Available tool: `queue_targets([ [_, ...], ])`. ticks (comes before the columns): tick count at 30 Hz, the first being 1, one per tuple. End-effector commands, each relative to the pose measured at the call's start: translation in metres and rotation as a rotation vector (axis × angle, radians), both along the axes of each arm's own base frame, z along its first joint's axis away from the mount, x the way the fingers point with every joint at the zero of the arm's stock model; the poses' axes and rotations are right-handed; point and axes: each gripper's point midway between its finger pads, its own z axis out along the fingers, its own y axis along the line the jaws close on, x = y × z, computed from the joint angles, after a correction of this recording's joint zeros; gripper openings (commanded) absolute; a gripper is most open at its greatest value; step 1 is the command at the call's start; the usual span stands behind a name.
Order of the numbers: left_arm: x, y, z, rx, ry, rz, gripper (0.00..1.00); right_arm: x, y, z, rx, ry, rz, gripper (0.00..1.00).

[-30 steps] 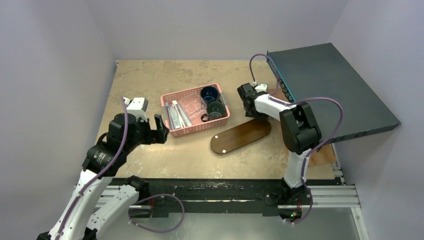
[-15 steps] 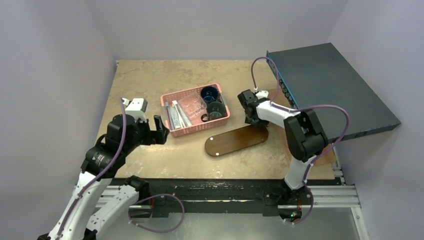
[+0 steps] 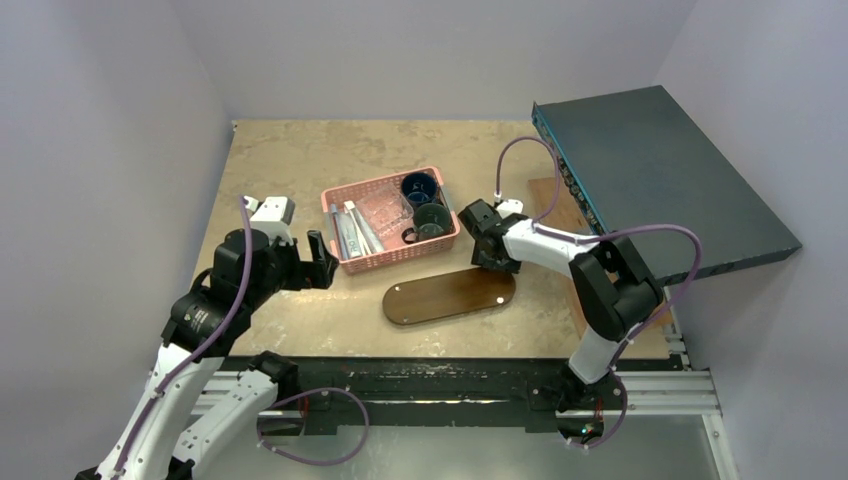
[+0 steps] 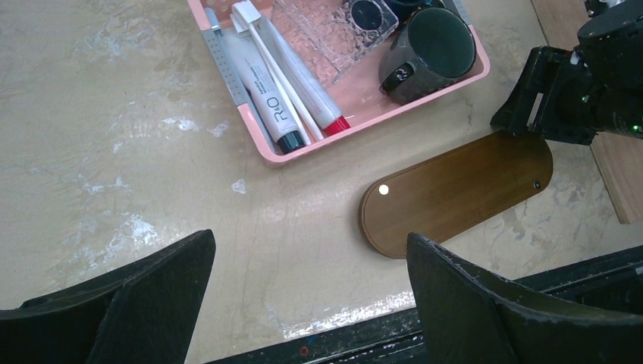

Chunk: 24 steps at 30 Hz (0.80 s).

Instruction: Prepare toiletry sets of a toothbrush and toothpaste on the tray

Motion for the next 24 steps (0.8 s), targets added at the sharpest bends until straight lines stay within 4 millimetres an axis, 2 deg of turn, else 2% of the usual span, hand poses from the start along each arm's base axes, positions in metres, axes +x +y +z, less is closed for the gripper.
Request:
queue_targets([
  [1,0.004,-0.002,0.005,0.002,-0.035,-0.018,0.96,-0.032,0.009,-0.013,0.067,0.085,-0.017,0.65],
  [11,0.005,-0.002,0.004,0.006,-0.029,-0.015,0.97,-0.058,0.023,-0.021,0.083,0.108,0.011,0.65],
  [24,0.006,0.0,0.002,0.014,-0.024,-0.008,0.97,-0.082,0.033,-0.024,0.102,0.109,0.025,0.65],
])
